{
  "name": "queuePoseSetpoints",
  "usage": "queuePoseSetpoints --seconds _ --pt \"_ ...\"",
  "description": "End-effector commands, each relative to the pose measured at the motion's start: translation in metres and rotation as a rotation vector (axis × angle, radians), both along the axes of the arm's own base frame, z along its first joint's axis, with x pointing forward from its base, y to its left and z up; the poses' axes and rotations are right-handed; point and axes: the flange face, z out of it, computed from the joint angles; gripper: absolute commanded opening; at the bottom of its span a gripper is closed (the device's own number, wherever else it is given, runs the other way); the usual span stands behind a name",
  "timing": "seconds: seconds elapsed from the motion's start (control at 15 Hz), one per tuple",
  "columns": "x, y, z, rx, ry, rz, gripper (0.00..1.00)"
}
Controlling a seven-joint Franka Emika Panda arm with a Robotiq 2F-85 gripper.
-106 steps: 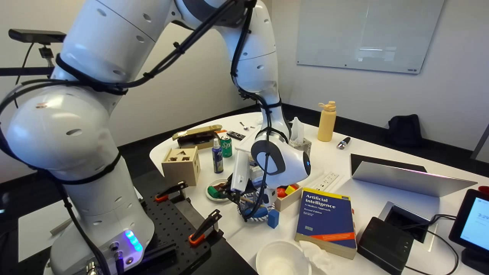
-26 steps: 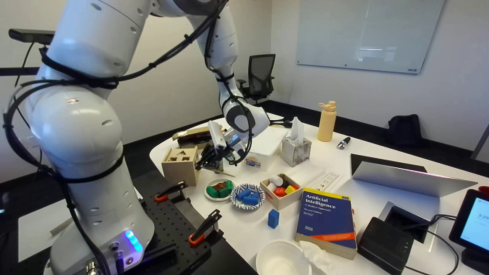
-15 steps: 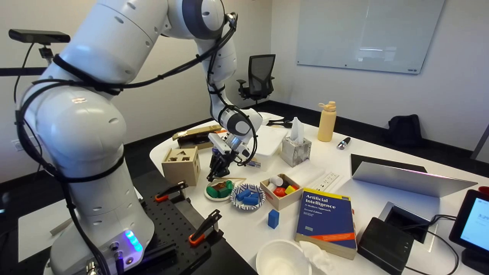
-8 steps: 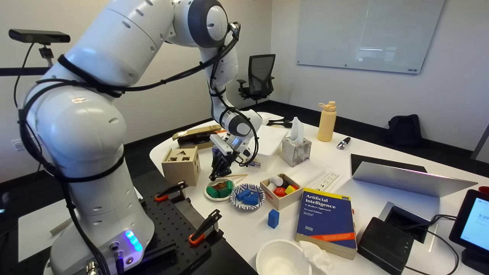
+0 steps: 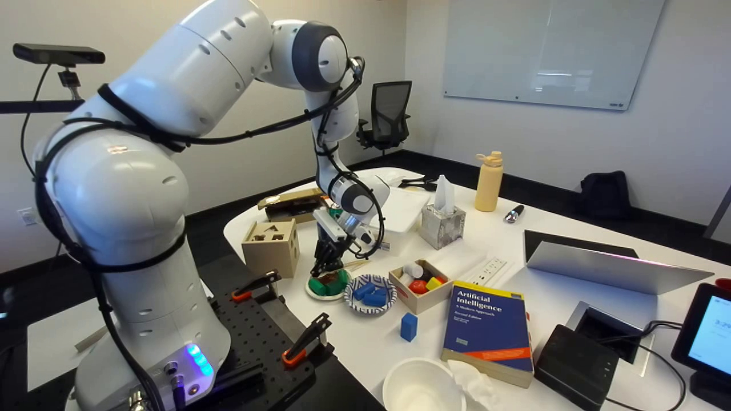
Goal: Use the stick to stir the contents of the white plate with blue markings
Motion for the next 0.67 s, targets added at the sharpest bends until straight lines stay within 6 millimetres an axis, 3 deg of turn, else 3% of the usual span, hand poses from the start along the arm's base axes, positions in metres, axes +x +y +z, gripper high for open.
queuePoseSetpoints --seconds 0.0,0.47,0.53,0.6 --pt "0.0019 0.0036 -0.0126 -0.004 -0.010 -0.001 0.03" --pt "0.0010 0.0015 -0.0116 -0.011 -0.013 -0.007 0.03" --pt "0.0009 0.0017 -0.0106 -0.011 -0.014 -0.006 0.36" --pt "0.0009 0.0019 -0.0094 -0.010 -0.014 -0.006 0.38"
